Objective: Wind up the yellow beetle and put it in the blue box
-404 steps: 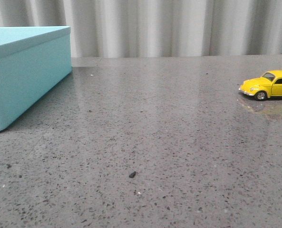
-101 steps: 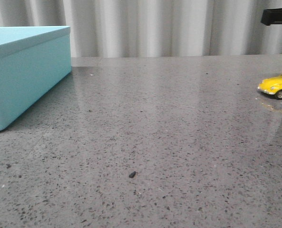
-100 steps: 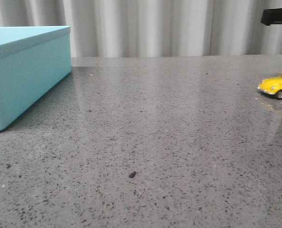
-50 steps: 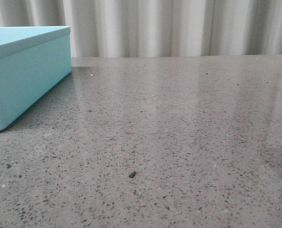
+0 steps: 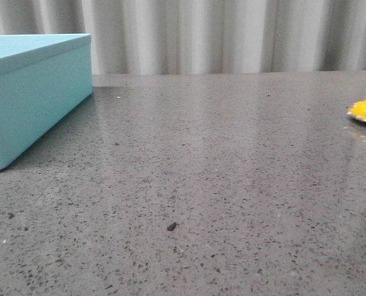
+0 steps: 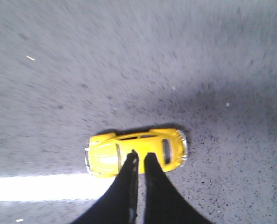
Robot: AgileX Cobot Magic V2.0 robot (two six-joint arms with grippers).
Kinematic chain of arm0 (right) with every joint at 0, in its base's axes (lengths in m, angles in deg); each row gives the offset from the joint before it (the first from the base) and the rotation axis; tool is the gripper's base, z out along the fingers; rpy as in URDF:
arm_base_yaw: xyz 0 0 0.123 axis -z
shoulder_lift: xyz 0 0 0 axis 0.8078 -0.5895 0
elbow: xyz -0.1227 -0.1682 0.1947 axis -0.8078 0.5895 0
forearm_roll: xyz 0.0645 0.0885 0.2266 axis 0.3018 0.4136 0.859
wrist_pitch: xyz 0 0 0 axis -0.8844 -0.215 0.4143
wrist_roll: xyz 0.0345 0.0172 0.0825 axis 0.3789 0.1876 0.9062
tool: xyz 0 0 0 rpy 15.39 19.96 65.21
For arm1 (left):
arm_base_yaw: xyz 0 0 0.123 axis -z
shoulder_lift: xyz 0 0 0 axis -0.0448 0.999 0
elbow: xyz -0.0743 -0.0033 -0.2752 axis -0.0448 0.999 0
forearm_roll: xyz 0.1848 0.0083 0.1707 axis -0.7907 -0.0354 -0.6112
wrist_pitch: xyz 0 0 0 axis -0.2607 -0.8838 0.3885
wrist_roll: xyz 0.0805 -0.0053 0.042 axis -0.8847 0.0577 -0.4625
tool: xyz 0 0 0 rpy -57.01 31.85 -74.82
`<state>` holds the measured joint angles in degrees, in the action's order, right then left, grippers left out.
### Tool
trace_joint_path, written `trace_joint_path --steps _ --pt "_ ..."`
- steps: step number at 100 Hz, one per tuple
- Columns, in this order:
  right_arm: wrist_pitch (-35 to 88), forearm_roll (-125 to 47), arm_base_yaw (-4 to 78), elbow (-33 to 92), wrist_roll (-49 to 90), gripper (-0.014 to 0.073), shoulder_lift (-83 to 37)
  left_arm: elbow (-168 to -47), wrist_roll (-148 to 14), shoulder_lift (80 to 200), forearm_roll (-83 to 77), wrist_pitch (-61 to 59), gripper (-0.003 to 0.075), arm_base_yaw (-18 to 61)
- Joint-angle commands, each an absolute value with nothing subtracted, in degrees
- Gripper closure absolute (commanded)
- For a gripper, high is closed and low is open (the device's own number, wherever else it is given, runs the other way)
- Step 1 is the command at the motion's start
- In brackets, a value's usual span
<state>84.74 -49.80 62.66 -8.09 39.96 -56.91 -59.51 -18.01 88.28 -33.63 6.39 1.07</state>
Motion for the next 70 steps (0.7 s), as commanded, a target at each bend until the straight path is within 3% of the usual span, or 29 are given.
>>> trace_joint_path --steps 1,70 --pt "86.0 -48.0 63.1 -10.7 39.2 0.0655 -52.3 -61.2 -17.9 89.5 -33.6 11.1 0.0741 1.0" --pt "85.9 -45.0 62.1 -10.8 39.1 0.0655 -50.9 -61.2 -17.9 89.5 -33.6 14.6 0.0741 1.0"
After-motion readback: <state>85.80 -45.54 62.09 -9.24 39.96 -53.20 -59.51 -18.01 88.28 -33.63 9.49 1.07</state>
